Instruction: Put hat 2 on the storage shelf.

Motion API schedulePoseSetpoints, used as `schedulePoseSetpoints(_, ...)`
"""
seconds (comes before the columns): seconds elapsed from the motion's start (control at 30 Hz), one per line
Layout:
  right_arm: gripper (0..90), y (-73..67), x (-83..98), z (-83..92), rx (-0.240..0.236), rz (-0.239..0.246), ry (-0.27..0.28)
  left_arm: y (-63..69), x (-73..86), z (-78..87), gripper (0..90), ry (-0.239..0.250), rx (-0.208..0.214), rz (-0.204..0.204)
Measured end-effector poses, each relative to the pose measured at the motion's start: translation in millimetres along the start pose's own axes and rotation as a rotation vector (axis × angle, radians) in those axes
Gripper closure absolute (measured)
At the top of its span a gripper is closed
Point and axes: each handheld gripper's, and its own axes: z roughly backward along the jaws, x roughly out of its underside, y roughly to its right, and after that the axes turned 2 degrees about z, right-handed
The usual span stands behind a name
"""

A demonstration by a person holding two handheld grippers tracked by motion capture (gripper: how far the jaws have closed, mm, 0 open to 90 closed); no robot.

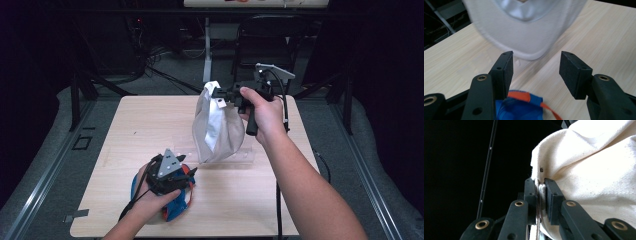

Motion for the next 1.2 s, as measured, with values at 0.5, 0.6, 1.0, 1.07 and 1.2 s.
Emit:
schedulePoseSetpoints(0.5,81.3,-11.5,-1.5,-15.8,-0.015,0.009,-0.008,-3.2,-12.6,-26.3,80.2,-0.055,-0.108,-0.026)
schedulePoseSetpoints(0.6,81.3,-10.2,-0.7,-19.6,-0.015,0.01,-0.016,-19.1,-6.4,-22.2,82.0,-0.046,-0.064,0.021)
schedulePoseSetpoints(1.0,81.4,-3.6,0.8,-42.4,0.002,0.001,-0.038,-50.1,18.6,-24.5,80.6,-0.012,-0.009,0.097)
schedulePoseSetpoints(1.07,81.4,-2.7,0.9,-45.3,0.005,0.002,-0.041,-53.4,20.4,-25.8,80.4,-0.014,-0.003,0.103)
schedulePoseSetpoints(1.2,81.4,-1.4,-0.1,-47.4,0.009,0.002,-0.037,-58.1,22.1,-30.0,80.1,-0.003,0.024,0.115)
